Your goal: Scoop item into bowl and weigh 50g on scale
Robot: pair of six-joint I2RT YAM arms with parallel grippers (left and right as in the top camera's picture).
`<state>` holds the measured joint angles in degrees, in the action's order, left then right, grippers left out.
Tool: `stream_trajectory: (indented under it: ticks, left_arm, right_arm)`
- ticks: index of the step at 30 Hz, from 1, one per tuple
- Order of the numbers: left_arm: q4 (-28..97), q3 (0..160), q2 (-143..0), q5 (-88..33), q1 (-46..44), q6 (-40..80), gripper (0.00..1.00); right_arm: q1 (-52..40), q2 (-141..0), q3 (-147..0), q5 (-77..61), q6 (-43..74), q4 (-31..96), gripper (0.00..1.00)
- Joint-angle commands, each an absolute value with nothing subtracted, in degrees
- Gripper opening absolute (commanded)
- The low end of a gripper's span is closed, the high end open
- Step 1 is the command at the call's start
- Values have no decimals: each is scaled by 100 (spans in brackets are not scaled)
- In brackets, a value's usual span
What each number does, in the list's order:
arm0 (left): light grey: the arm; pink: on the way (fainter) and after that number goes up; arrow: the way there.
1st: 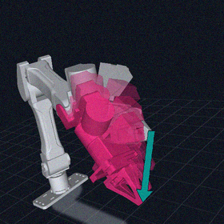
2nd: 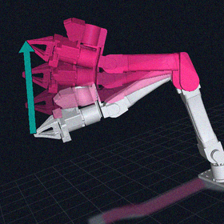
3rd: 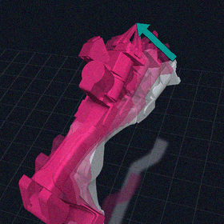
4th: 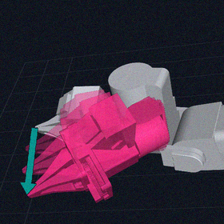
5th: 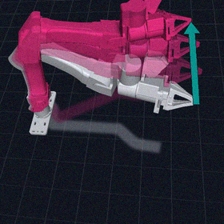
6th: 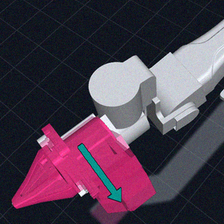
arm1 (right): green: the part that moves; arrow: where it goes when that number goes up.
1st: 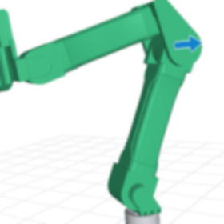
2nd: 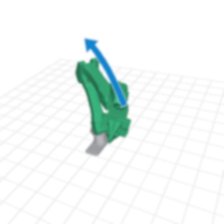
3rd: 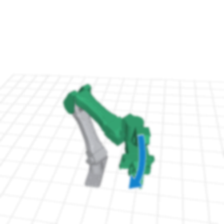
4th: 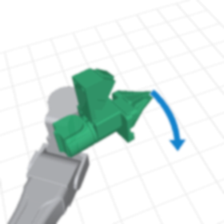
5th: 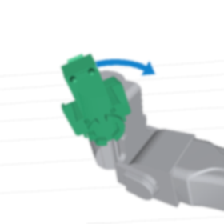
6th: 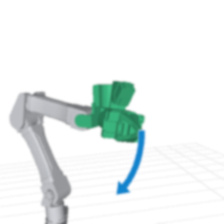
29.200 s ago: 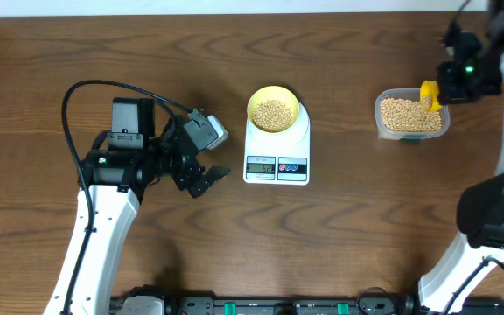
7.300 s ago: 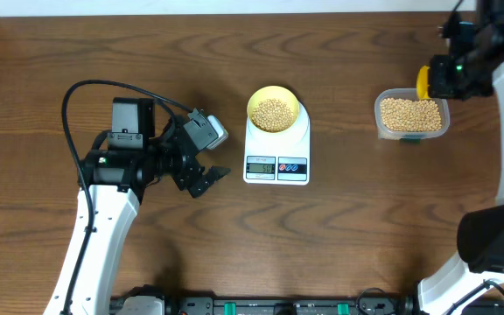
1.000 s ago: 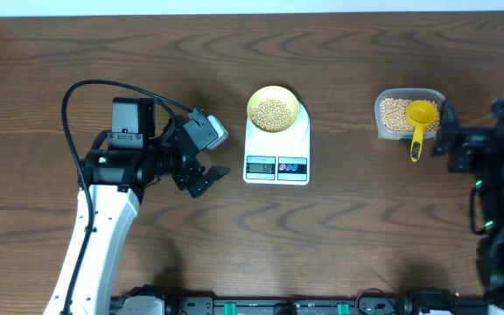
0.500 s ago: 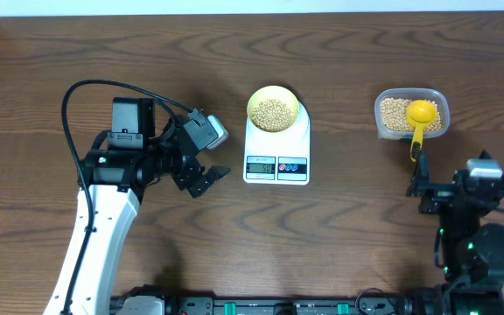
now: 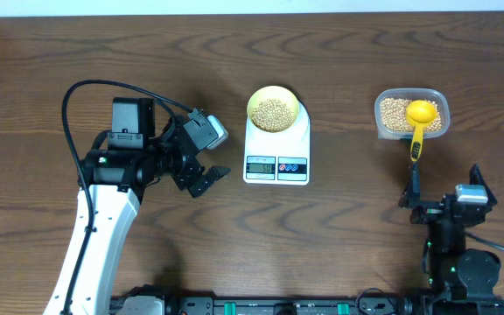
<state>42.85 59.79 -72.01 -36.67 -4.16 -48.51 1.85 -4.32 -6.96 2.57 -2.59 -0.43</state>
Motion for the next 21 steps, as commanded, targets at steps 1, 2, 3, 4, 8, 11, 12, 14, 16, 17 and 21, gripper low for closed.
stream_trajectory:
  ticks: [1, 2, 3, 4, 8, 11, 12, 14, 16, 17, 21]
  left_arm:
    - [4281, 5981, -7240, -3640, -388, -4945, 98]
    - [4281, 5981, -7240, -3640, -388, -4945, 98]
    - [4281, 5981, -7240, -3640, -388, -4945, 98]
    - [4281, 5981, -7240, -3640, -388, -4945, 98]
    - [4281, 5981, -7240, -3640, -388, -4945, 98]
    - [4281, 5981, -7240, -3640, -388, -4945, 97]
    - [4281, 5981, -7240, -3640, -388, -4945, 98]
    - [4281, 5981, -7240, -3640, -388, -4947, 98]
    - [4281, 5981, -7240, -3640, -388, -4945, 98]
    - [4281, 5981, -7240, -3640, -388, -4945, 98]
    - [4281, 5981, -7240, -3640, -388, -4945, 98]
  right_arm:
    - [139, -91, -314, 250, -353, -248, 99]
    - [141, -25, -185, 279, -355, -375, 99]
    - [139, -27, -132, 307, -360, -445, 99]
    - [139, -27, -21, 311, -395, -541, 99]
    - [139, -27, -32, 290, -395, -316, 99]
    - [139, -27, -32, 292, -395, 250, 99]
    - [139, -27, -32, 290, -395, 429, 99]
    - [141, -27, -32, 316, -403, 412, 99]
    - [141, -27, -32, 307, -416, 408, 99]
    - [139, -27, -32, 303, -416, 408, 99]
    - [141, -27, -32, 305, -416, 408, 99]
